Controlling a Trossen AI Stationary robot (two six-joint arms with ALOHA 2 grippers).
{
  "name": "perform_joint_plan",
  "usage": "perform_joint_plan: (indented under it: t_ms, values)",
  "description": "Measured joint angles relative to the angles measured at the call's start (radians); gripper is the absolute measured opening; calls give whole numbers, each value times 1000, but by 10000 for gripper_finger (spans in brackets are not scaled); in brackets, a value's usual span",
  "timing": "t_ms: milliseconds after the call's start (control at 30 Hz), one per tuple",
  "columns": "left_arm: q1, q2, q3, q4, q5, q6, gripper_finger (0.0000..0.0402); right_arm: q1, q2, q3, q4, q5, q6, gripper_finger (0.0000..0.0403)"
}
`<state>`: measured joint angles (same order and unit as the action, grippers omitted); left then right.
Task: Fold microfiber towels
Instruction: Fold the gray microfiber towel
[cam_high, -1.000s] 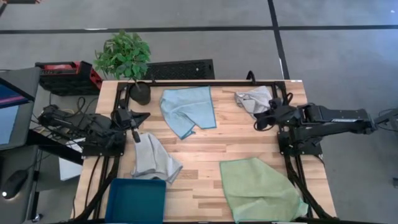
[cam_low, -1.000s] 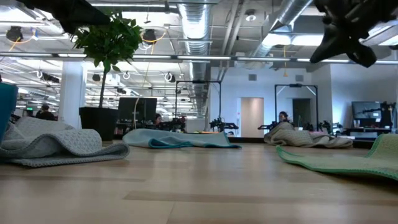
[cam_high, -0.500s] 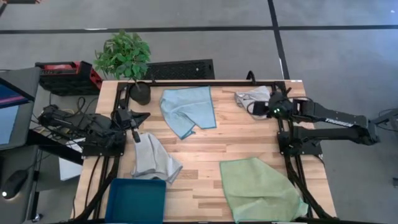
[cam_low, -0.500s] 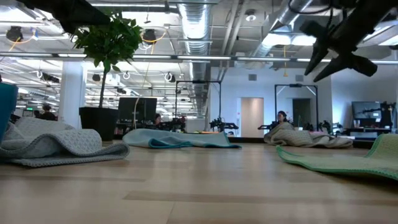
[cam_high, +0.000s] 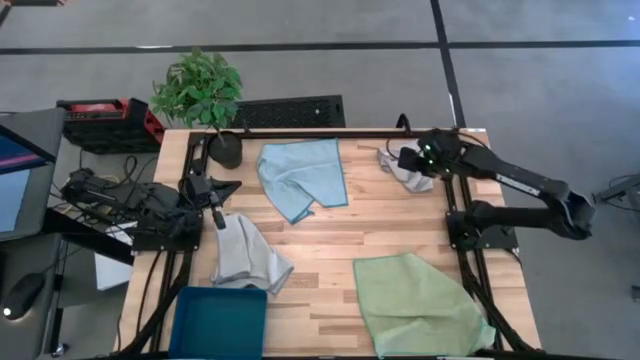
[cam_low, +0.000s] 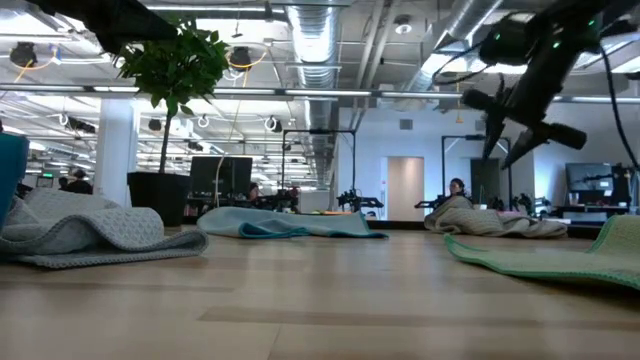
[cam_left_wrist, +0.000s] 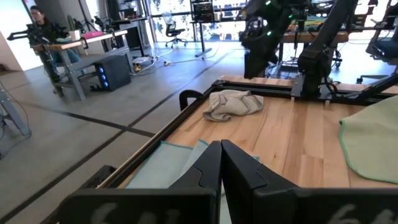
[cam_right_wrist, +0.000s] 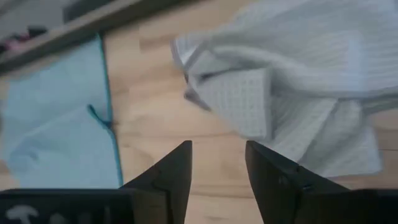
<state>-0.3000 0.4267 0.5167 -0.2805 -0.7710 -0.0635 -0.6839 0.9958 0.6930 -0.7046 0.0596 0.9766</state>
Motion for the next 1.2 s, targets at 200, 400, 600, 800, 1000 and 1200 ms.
perform_joint_plan:
  t_ms: [200, 400, 600, 800, 1000, 1200]
  values:
    - [0, 0, 0, 0, 0, 0, 0, -79, 154, 0, 58, -32, -47, 167]
    - [0, 0, 0, 0, 1, 0, 0, -114, 255, 0, 58, -37, -72, 164]
    - [0, 0, 0, 0, 1, 0, 0, -143, 329, 0, 70, -36, -144, 167]
    - [0, 0, 0, 0, 1, 0, 0, -143, 382, 0, 130, -43, -149, 163]
    - [0, 0, 0, -1, 7, 0, 0, -143, 435, 0, 183, -90, -222, 162]
    - [0, 0, 0, -2, 6, 0, 0, -137, 459, 0, 201, -167, -275, 158]
